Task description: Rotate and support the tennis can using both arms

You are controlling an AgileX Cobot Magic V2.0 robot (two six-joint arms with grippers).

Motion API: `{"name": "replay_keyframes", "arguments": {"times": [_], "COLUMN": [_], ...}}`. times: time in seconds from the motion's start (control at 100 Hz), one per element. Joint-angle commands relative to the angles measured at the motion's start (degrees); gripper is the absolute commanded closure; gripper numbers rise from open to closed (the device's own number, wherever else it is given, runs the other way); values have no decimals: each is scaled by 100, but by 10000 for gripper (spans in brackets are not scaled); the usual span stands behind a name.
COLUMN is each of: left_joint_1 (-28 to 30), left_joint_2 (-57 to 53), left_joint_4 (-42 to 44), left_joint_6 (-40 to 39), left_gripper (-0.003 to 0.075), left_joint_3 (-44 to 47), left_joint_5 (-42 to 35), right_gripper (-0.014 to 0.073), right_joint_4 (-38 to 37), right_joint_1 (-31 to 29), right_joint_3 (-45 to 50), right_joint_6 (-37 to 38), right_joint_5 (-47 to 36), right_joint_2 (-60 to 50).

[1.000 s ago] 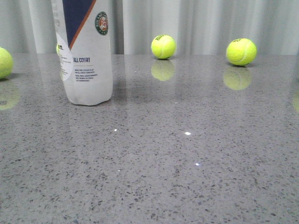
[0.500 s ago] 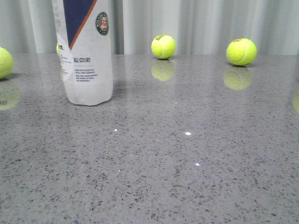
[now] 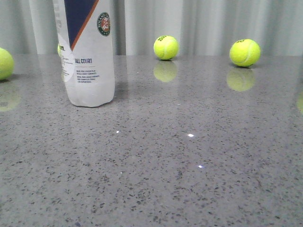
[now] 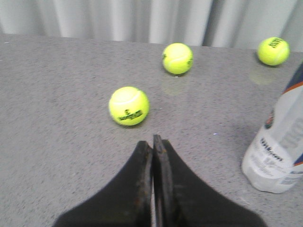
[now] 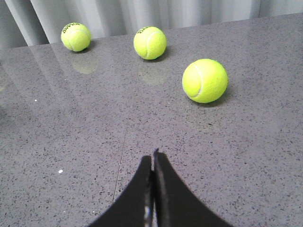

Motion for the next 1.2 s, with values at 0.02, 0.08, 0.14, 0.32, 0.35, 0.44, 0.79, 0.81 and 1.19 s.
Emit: {"name": "replay_keyframes", "arguments": {"times": [0.02,0.08,0.14,0.32,0.35,0.44,0.79,0.81,1.19], "left_joint_1": [76,65,65,65,65,65,65,65,-15], "left_joint_2": [-472,-744,-971,-1648,-1739,-1995,-2613,-2647,-3220], "left_joint_4": [-87,-87,-87,-87,-87,-66,24,24,602], "left_joint_6": [28,28,28,28,28,28,70,70,-16], "left_gripper": [741,741,741,741,741,741,741,741,741], "left_joint_3": [451,732,1021,1750,1857,2148,3069,3151,4475], "left_joint_5": [-896,-1064,-1188,-1518,-1551,-1611,-2129,-2267,-3851], "right_gripper": [659,659,659,659,659,659,659,659,659], "right_joint_4": [12,12,12,12,12,12,12,12,12], "right_joint_1": [-33,-33,-33,-33,-33,-33,-33,-33,-33], "right_joint_3": [-144,-144,-144,-144,-144,-144,-144,-144,-144], "right_joint_6": [-66,-66,-66,-66,-66,-66,-66,-66,-66], "right_joint_5": [-424,-424,-424,-424,-424,-424,-424,-424,-424], "right_joint_2": [44,44,44,44,44,44,44,44,44]}}
